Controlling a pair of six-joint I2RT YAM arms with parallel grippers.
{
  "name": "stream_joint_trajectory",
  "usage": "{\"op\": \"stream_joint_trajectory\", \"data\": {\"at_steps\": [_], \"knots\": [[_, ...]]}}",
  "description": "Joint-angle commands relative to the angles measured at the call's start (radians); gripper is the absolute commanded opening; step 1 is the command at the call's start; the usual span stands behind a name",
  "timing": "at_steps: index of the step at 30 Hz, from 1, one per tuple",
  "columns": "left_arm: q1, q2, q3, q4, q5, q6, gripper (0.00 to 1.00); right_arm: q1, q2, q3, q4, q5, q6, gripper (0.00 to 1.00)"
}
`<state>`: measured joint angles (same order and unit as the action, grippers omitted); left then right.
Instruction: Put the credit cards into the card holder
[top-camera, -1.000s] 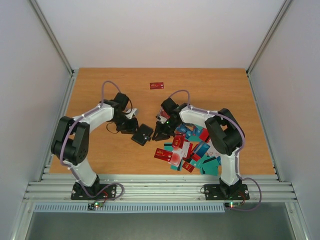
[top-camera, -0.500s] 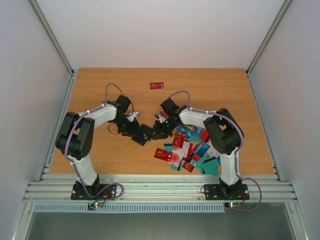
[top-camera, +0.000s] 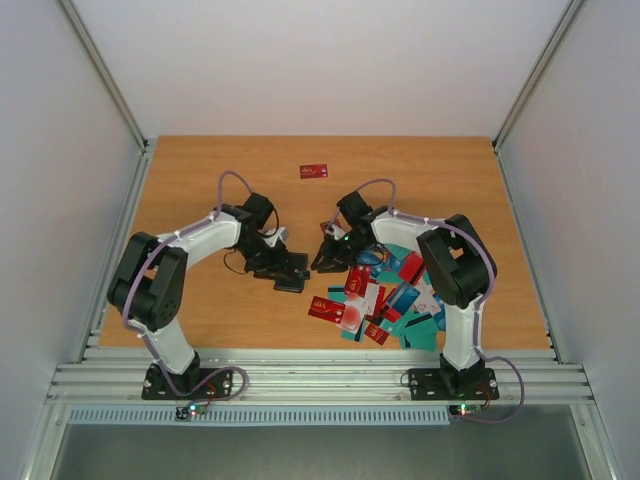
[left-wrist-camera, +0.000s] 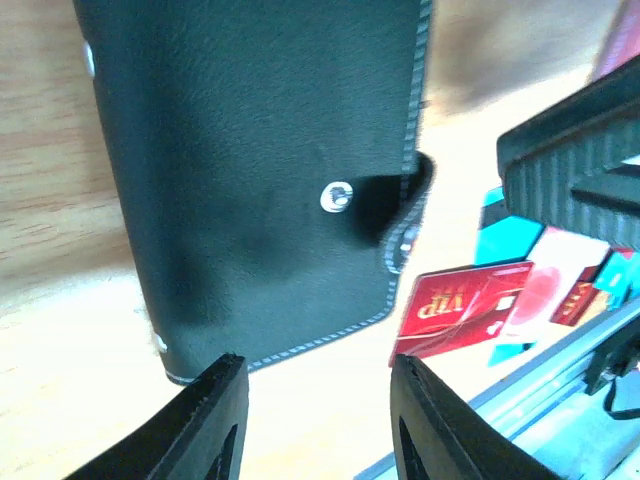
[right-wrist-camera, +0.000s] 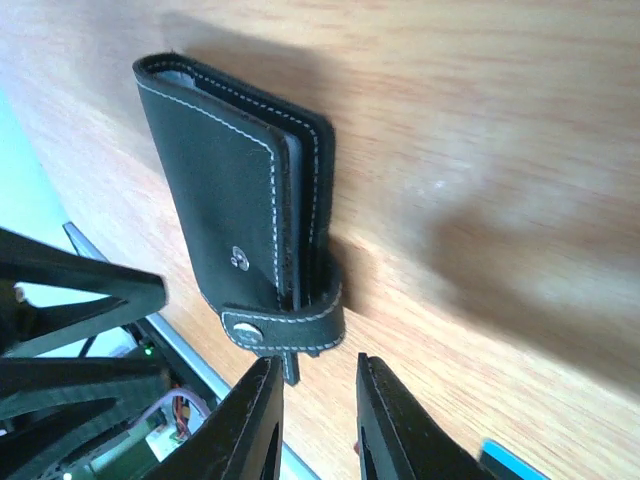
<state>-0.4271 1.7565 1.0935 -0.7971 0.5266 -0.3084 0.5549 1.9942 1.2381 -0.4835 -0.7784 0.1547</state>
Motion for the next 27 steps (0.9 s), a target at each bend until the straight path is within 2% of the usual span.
{"op": "stream_joint_trajectory", "data": {"at_steps": [1,2,4,7,9,16,27], "knots": [[0.002,-0.077,0.067,-0.050,-0.018,-0.008,0.42,-0.025,-0.077,-0.011,-0.068,-0.003,-0.059,0.23],[0.003,-0.080,0.077,-0.058,-0.041,0.007,0.42,-0.026,-0.082,-0.011,-0.079,-0.009,-0.070,0.23],[0.005,-0.074,0.086,-0.064,-0.077,0.043,0.48,-0.026,-0.090,-0.018,-0.079,-0.030,-0.073,0.23],[0.011,-0.048,0.077,-0.039,-0.084,0.083,0.56,-0.026,-0.099,-0.042,-0.054,-0.045,-0.061,0.23],[0.014,-0.021,0.073,-0.021,-0.084,0.106,0.58,-0.026,-0.099,-0.057,-0.027,-0.054,-0.051,0.23],[0.014,0.070,0.072,0.021,-0.070,0.172,0.58,0.005,-0.058,-0.063,0.016,-0.070,-0.094,0.34],[0.014,0.137,0.061,0.053,-0.051,0.189,0.51,0.023,0.020,-0.024,0.009,-0.058,-0.128,0.31]]}}
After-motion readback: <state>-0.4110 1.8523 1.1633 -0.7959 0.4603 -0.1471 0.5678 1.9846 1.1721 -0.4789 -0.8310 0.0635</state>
